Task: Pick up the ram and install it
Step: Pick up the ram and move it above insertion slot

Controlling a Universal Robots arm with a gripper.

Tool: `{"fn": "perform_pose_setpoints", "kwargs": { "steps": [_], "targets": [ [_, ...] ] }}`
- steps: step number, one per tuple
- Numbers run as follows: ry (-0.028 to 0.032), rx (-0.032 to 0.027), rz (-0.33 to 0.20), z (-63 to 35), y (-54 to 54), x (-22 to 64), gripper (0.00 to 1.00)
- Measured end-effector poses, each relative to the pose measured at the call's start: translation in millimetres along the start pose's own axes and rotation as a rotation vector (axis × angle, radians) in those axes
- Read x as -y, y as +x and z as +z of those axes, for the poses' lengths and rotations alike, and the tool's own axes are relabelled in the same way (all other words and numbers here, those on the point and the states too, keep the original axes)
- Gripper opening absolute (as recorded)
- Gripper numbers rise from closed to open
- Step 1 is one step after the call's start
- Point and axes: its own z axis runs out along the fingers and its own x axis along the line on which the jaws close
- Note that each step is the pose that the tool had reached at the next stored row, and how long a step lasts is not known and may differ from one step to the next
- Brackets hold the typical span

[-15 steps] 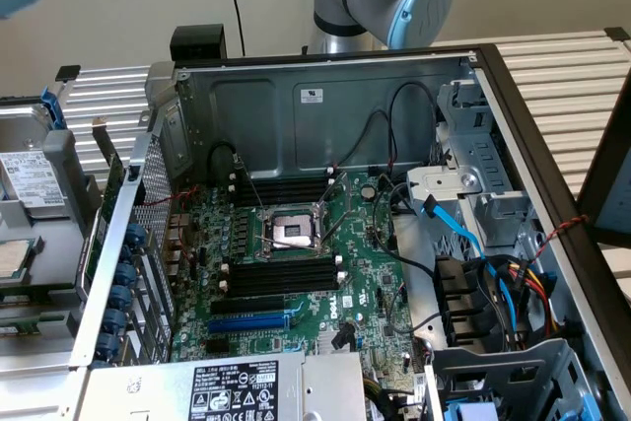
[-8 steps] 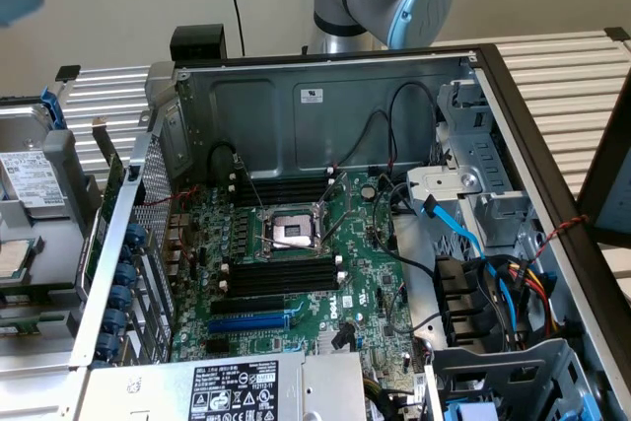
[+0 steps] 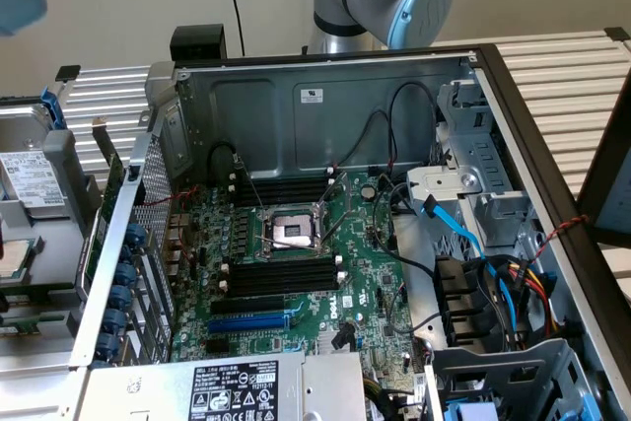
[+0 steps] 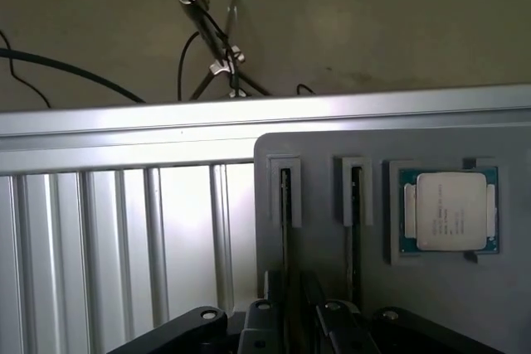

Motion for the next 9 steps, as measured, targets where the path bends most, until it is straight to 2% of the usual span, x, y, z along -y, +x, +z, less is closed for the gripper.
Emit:
{"fn": "perform_pose_setpoints", "kwargs": {
  "steps": [9],
  "targets": [
    [0.0002,-0.0002,-0.001,1.4,0.0,0.0,0.23]
  ]
}}
